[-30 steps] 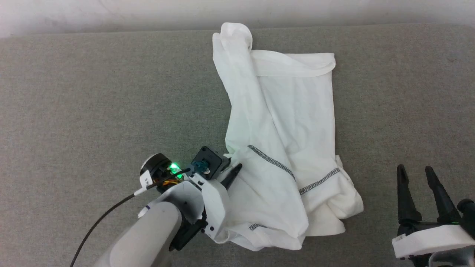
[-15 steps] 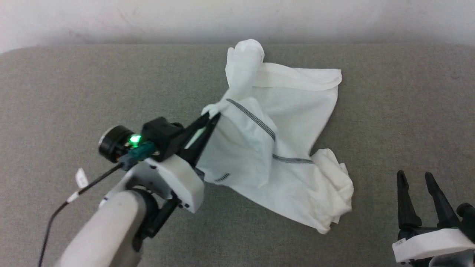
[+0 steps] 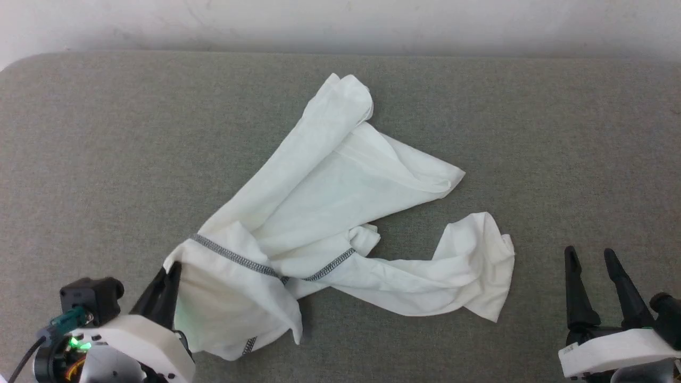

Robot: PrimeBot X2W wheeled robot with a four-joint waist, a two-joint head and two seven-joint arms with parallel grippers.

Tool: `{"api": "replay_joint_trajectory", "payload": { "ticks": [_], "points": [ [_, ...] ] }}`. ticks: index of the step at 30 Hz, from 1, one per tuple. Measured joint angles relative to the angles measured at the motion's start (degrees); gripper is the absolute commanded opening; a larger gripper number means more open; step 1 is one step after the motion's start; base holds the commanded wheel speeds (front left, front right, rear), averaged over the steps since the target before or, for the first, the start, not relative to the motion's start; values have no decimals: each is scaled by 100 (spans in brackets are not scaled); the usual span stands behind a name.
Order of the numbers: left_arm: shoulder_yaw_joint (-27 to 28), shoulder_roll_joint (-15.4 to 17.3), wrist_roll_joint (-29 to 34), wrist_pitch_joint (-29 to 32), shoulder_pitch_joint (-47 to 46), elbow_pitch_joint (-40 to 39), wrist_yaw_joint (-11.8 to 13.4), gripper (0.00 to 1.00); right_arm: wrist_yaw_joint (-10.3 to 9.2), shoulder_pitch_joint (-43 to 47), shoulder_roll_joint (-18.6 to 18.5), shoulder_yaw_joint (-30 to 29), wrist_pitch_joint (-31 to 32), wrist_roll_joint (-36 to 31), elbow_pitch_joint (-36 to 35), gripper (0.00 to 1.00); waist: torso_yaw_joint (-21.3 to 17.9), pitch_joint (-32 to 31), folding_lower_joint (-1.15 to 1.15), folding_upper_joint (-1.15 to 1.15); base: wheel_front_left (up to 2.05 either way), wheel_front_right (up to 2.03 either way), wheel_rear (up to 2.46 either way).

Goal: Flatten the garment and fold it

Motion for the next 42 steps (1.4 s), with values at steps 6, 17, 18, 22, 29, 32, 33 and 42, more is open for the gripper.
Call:
{"api": "replay_joint_trajectory", "payload": {
  "ticks": [6,17,18,22,29,32,33,42],
  "points": [
    [-47,-265,-193,-381,3,828,-215,100,0,-42,0,-7,44,-47,-2,100,34,42,0,0,0,0,0],
    [242,-506,371,-1990,-620,-124,-181,100,0,-42,0,-29,100,-58,-7,100,17,-133,0,0,0,0,0],
    [268,-549,530,-2127,-647,-221,-104,100,0,-41,0,-20,100,-58,-8,100,11,-145,0,0,0,0,0],
    [310,-921,1109,-2350,-644,-535,127,100,0,-38,1,19,99,-53,-8,100,-27,-175,0,0,0,0,0],
    [341,-1715,1940,-2357,-13,-628,37,100,0,36,-1,52,99,-51,9,100,-70,-198,0,0,0,0,0],
    [390,-1956,2153,-2357,183,-458,-218,100,0,87,-1,68,157,-68,-10,100,-6,-229,0,0,0,0,0],
    [427,-2004,2184,-2357,185,-444,-269,100,0,103,0,78,204,-110,-44,100,15,-239,0,0,0,0,0],
    [705,-2258,2451,-2357,163,-449,-653,100,3,-299,2,817,1820,-479,-795,100,166,-190,1,0,0,0,0]
  ]
}}
